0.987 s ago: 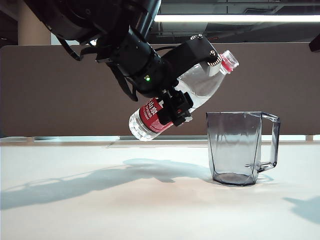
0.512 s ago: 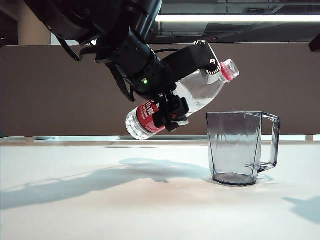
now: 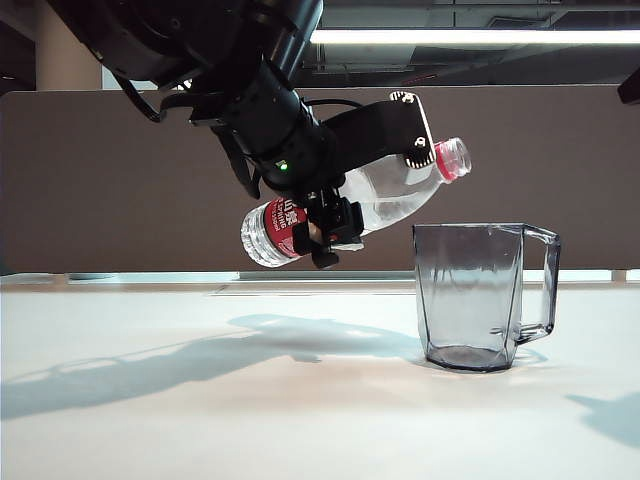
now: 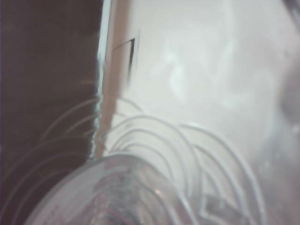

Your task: Pick up the mineral water bottle with the left hand on the table and pour water into the mug until it's half full.

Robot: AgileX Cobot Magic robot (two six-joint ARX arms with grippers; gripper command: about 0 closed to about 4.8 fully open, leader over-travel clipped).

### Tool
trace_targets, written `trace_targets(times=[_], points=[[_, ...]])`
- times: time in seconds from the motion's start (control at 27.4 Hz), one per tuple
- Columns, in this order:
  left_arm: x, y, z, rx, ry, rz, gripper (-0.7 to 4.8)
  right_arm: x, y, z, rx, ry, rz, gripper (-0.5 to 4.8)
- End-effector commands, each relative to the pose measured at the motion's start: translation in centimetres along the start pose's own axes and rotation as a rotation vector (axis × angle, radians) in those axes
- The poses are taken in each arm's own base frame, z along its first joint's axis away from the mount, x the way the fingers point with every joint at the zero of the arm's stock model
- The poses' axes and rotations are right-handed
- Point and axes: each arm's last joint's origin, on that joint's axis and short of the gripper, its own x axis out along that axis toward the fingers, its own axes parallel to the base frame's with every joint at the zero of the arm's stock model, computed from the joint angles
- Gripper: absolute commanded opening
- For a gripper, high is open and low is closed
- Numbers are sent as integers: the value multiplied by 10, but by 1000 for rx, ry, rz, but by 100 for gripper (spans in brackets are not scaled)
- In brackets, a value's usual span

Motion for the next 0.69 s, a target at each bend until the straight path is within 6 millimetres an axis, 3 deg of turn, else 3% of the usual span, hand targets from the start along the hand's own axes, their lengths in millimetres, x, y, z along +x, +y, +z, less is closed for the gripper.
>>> trace_targets(times=[0.04, 0.69], points=[[-2, 10, 4, -1, -17, 65, 274, -1, 0, 4, -2, -27, 2, -5], [-3, 13, 4, 93, 19, 102, 274, -1, 0, 4, -2, -27, 2, -5]])
